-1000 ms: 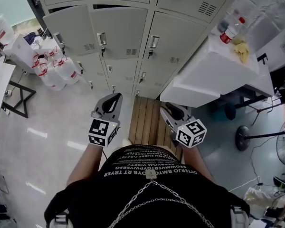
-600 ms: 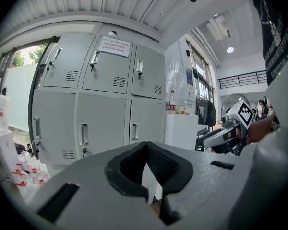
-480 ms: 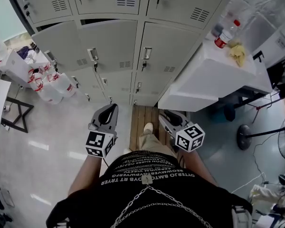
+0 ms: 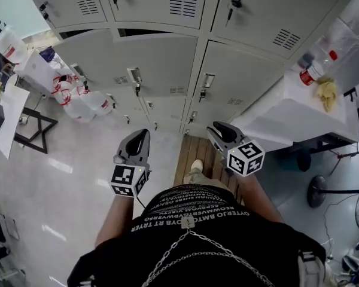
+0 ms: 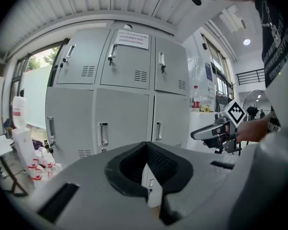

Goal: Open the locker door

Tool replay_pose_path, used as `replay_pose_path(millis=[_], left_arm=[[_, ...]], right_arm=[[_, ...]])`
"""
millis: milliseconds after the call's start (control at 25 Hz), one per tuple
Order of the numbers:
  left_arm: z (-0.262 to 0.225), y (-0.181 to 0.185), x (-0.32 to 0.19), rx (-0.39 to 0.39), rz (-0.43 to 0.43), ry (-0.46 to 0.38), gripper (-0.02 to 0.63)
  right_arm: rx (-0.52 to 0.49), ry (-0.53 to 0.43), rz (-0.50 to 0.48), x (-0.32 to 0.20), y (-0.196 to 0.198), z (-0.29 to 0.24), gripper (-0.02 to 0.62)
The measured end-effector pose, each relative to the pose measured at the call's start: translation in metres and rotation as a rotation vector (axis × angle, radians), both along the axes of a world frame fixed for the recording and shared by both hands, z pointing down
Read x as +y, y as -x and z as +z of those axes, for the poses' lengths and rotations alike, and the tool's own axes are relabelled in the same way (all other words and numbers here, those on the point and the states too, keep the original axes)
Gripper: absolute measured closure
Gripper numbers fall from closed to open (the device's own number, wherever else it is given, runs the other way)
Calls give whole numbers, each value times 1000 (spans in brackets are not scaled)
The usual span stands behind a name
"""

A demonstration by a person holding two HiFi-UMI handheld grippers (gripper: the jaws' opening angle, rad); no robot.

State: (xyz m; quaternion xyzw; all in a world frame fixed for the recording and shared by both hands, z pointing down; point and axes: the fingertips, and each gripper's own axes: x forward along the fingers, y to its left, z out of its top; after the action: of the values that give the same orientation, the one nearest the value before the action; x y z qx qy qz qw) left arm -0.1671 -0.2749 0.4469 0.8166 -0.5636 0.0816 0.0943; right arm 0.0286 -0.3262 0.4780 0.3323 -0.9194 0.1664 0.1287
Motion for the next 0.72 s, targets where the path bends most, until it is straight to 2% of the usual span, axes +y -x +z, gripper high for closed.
replay_pose_path(millis=[160,320,720], left_arm=[[2,0,-21,-11,-36,7,603],[1,-5,-41,-125,-42,-14,603],[7,-8,-68,-144,-92,13,603]], right_arm=[[27,-14,-20,-42,6,1,474],[38,-30,-35,-82,12,1,469],[32,-67,-62,-147,31,10,432]])
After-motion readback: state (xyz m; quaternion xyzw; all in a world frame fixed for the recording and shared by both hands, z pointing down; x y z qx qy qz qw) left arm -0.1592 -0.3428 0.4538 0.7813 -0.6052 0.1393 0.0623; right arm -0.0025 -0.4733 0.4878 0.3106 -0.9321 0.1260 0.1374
